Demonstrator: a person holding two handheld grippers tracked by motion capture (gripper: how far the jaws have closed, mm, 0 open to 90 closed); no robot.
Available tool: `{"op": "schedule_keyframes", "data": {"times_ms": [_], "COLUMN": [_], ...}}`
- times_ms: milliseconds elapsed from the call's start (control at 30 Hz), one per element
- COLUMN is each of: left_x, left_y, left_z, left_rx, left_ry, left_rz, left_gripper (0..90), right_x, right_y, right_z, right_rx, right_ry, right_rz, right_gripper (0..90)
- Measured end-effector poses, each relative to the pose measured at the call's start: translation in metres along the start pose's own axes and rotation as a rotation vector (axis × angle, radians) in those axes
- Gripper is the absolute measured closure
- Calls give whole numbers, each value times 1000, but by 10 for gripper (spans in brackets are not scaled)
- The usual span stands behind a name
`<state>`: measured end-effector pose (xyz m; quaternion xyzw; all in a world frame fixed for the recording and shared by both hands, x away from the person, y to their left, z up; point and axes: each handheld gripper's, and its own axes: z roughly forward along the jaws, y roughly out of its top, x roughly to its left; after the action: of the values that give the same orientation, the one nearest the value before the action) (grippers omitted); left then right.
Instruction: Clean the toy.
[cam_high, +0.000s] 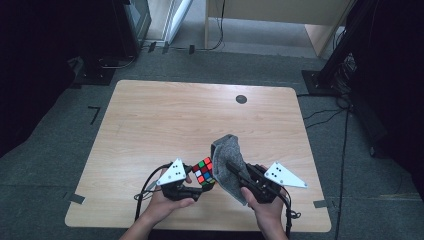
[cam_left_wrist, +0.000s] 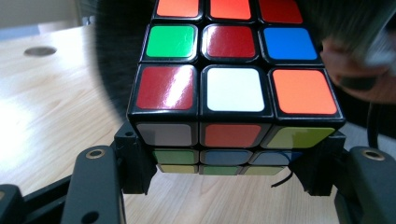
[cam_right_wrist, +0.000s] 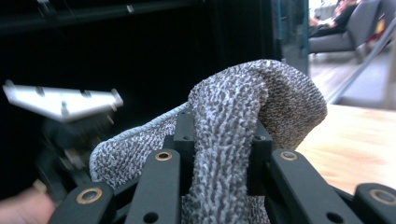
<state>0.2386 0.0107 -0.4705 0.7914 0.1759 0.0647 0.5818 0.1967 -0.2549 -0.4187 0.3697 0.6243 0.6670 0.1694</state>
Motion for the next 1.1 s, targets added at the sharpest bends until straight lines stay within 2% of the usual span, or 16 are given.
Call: {"op": "schedule_keyframes", "data": {"times_ms": [33, 100, 200, 267, 333, 433, 500, 567, 633, 700, 767, 833, 900, 933, 1000, 1100], "left_x": [-4, -10, -11, -9, -7, -7, -8, -9, -9, -9, -9, -9, -11, -12, -12, -11], "left_y": [0, 1, 4, 3, 1, 1, 1, 1, 3, 3, 3, 3, 2, 2, 2, 3], "left_z": [1, 0, -3, -4, -4, -1, 0, -1, -3, -4, -4, -2, 1, 2, 2, -1], "left_rx": [-7, -31, -60, -38, -30, 14, 16, 6, -3, -8, -5, 1, 25, 34, 38, 31], "left_ry": [-3, -10, -14, 7, 20, 62, 54, 58, 69, 74, 72, 70, 81, 83, 83, 96], "left_rz": [26, 70, 80, 87, 73, 88, 92, 93, 97, 96, 95, 92, 110, 116, 113, 110], "left_gripper": [347, 347, 347, 347, 347, 347, 347, 347, 347, 347, 347, 347, 347, 347, 347, 347], "right_x": [2, 2, -7, -12, -15, -9, -1, 2, -2, -8, -12, -9, -3, 1, 5, 0], "right_y": [0, -5, -22, -33, -34, -26, -19, -18, -24, -33, -36, -31, -23, -20, -19, -29], "right_z": [1, 4, 11, 15, 17, 14, 13, 13, 14, 16, 17, 15, 12, 11, 12, 15], "right_rx": [0, 26, 89, 125, 156, 117, 86, 81, 87, 123, 143, 128, 85, 77, 90, 129], "right_ry": [7, -15, -58, -66, -70, -28, -6, -13, -22, -53, -62, -54, -19, -21, -52, -91], "right_rz": [22, 22, 77, 112, 117, 109, 69, 50, 86, 113, 128, 115, 91, 75, 44, 63], "right_gripper": [736, 737, 741, 742, 741, 738, 736, 735, 736, 736, 736, 735, 732, 731, 732, 733]}}
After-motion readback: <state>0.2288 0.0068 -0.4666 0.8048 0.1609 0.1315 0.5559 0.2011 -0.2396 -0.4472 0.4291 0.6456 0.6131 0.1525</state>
